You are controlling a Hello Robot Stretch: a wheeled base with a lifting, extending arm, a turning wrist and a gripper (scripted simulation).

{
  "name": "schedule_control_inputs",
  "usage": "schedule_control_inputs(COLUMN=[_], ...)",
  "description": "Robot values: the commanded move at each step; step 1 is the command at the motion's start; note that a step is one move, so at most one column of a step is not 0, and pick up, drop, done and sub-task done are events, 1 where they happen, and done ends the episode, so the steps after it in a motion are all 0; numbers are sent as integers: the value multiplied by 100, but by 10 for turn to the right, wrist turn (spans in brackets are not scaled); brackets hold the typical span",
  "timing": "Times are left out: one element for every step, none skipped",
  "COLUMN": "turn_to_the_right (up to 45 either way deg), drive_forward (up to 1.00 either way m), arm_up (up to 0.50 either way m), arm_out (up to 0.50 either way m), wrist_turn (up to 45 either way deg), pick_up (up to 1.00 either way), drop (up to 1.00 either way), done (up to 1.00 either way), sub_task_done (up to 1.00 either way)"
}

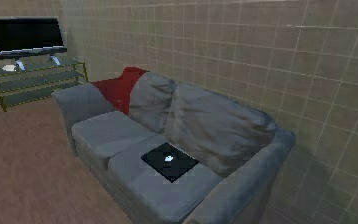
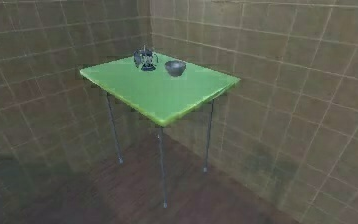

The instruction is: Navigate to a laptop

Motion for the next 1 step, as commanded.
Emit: schedule_control_inputs(turn_to_the_right=[0], drive_forward=[0], arm_up=[0], arm_out=[0], wrist_turn=[0], pick_up=[0], drop=[0], done=[100], sub_task_done=[0])
